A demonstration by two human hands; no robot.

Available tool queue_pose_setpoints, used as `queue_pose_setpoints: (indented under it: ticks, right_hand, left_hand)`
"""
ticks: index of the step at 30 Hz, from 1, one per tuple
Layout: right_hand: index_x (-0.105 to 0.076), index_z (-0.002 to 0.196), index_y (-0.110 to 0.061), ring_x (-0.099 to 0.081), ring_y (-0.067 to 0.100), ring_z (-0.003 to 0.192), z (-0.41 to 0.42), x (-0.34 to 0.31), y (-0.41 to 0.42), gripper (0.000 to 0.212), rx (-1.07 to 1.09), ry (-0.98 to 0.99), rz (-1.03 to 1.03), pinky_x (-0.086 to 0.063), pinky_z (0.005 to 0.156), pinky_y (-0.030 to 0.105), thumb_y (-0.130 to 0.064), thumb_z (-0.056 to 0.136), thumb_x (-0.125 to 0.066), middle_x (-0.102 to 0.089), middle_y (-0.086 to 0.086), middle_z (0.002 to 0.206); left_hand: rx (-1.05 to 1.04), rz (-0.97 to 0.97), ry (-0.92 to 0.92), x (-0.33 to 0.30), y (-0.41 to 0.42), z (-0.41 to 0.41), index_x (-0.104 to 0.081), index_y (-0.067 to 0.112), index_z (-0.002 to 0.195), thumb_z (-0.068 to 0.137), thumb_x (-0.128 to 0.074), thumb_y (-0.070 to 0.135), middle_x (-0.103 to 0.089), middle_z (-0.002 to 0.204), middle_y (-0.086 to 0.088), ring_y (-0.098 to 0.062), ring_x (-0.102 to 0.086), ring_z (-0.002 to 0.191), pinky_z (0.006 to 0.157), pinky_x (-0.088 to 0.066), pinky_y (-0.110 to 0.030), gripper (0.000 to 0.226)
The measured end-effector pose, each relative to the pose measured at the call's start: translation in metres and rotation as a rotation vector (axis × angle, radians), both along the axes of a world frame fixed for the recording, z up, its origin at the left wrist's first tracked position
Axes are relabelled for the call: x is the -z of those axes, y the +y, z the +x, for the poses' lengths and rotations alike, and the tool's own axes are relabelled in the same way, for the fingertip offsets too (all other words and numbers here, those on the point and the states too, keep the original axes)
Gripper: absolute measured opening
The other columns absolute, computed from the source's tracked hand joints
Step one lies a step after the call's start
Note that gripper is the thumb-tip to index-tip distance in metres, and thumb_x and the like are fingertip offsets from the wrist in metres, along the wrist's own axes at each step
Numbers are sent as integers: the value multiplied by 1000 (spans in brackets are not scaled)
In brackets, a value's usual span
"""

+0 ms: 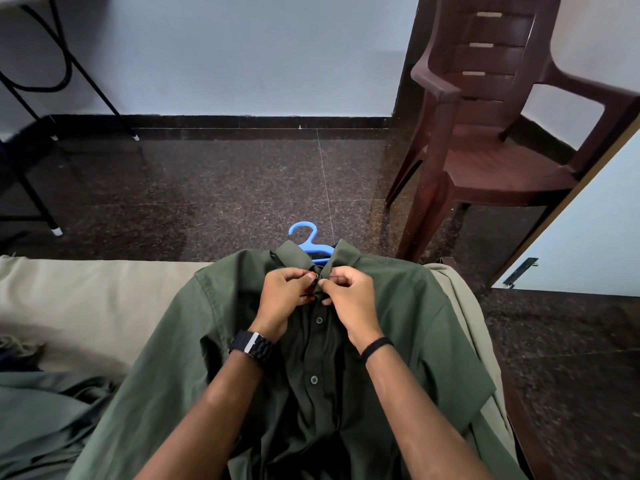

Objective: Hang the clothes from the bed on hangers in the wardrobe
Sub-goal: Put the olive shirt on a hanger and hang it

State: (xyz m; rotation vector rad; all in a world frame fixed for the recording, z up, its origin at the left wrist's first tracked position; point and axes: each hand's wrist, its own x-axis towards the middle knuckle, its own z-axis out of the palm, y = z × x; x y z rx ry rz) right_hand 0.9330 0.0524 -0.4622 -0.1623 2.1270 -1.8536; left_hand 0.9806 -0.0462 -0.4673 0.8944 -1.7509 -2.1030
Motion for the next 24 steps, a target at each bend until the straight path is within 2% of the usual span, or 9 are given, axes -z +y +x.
queue_pose_setpoints:
  ticks: [3, 6, 7, 12, 15, 18, 20, 22, 24]
  right_hand:
    - [-64, 75, -15, -59, 13, 67, 2, 1, -1, 14, -11, 185, 187, -54, 70, 28, -2, 79, -68, -60, -7, 66]
    - [-64, 73, -14, -59, 11, 70, 4, 0, -1, 12, -18, 311, 274, -42, 70, 13, -3, 78, -67, -62, -7, 68]
    - [-65, 74, -11, -59, 12, 70, 4, 0, -1, 10, -17, 330, 286, -41, 68, 12, -3, 78, -67, -63, -4, 70]
    - [-67, 77, -3, -62, 22, 77, 5, 2, -5, 3, 9, 342, 310, -48, 77, 28, -2, 79, -65, -68, 9, 77]
    - [-68, 77, -3, -63, 21, 74, 5, 1, -7, 3, 27, 336, 285, -48, 74, 25, -3, 79, -66, -69, 7, 74]
    - [-69, 78, -1, -66, 21, 72, 4, 1, -8, 9, 9, 296, 238, -53, 71, 29, -8, 83, -67, -70, 7, 73]
    - [-71, 78, -3, -70, 16, 67, 1, 1, -7, 15, -12, 228, 184, -53, 64, 21, -9, 87, -61, -71, 5, 73]
    - [-73, 83, -5, -68, 4, 58, -3, 1, -5, 18, -22, 157, 126, -49, 55, 10, -4, 89, -56, -70, 2, 75]
    - [-72, 85, -5, -64, -2, 52, -6, 3, -3, 15, -24, 123, 90, -49, 55, 9, 2, 89, -59, -69, 3, 77]
  left_hand:
    - [-1, 4, -17, -1, 0, -2, -66, 3, 81, 94, -55, 2, -64, 79, -12, -15, -63, 70, 62, -56, -20, 17]
    - [4, -3, -18, -3, 0, -2, -66, 3, 82, 94, -54, 2, -66, 81, -13, -15, -64, 72, 61, -56, -19, 17]
    - [7, -7, -18, -3, 1, -2, -66, 3, 82, 94, -54, 1, -66, 81, -13, -15, -65, 72, 61, -55, -19, 17]
    - [14, -36, -22, -4, 2, -4, -66, 5, 74, 93, -54, -1, -66, 72, -9, -13, -63, 66, 60, -55, -18, 23]
    - [27, -55, -25, -4, 0, -3, -66, 5, 72, 93, -54, -2, -67, 68, -7, -13, -63, 65, 62, -55, -21, 25]
    - [9, -82, -28, -4, -1, -5, -66, 1, 76, 92, -54, -3, -68, 81, -18, -23, -64, 75, 72, -55, -32, 20]
    - [-20, -120, -37, -3, -1, -7, -67, -2, 82, 91, -56, -3, -67, 85, -20, -27, -62, 80, 79, -53, -41, 14]
    - [-40, -151, -42, -1, -1, -8, -68, -3, 87, 90, -59, -1, -67, 85, -20, -28, -62, 81, 83, -52, -45, 10]
    - [-42, -180, -51, 1, 1, -8, -70, -3, 89, 90, -61, 2, -69, 89, -22, -28, -64, 83, 85, -53, -46, 10]
